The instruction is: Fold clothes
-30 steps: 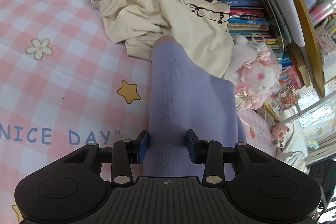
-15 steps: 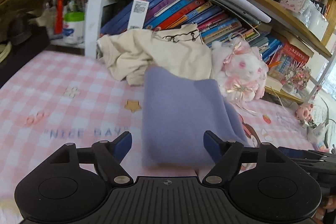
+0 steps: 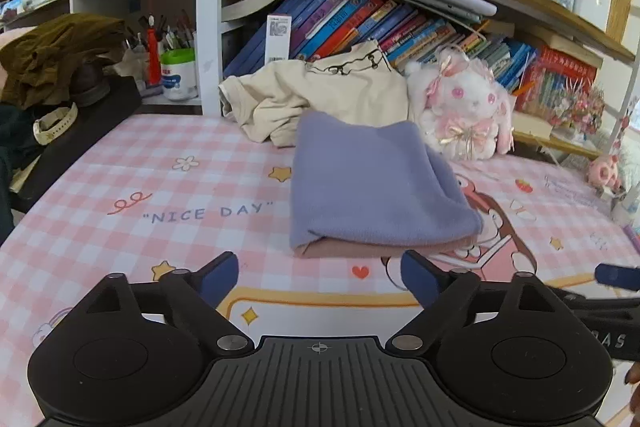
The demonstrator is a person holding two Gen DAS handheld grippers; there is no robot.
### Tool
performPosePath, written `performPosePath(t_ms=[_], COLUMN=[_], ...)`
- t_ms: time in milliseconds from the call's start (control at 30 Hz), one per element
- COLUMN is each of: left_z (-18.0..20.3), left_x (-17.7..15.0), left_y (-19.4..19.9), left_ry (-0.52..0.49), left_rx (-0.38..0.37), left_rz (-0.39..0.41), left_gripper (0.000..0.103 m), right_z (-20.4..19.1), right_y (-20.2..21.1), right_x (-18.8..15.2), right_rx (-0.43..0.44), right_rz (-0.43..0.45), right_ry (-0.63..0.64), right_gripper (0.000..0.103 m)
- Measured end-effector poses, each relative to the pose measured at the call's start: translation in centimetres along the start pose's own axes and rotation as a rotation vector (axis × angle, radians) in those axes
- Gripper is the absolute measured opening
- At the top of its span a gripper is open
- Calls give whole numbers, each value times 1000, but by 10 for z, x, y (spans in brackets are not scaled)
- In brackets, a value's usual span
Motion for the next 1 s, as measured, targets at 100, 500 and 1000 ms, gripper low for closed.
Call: performPosePath(t_ms=[100,500,1000], left_z=[3,8,11], left_x=[-2,-8,-9], left_y=[2,-4,-8], left_ry=[-4,-16,-40], left_rx=[3,3,15], left_rz=[-8,-42,-67], left_gripper=[96,101,101], right_z=[3,-1,4], right_y=[3,0,-6], right_x=[-1,-4,-6], right_rx=[-3,3,-4], right_rz=[6,-14,-43], right_ry=[-16,1,-24], right_gripper=[97,98,100])
Point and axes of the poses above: each gripper's, at about its wrist camera, not at the fingertips, and y roughly against the way its jaws point, z to its right, x to its top, the point moved 5 cm from there along -y, roughly the way its jaws point, and after that the axes turned 8 degrees about x, right-handed, at the moved point
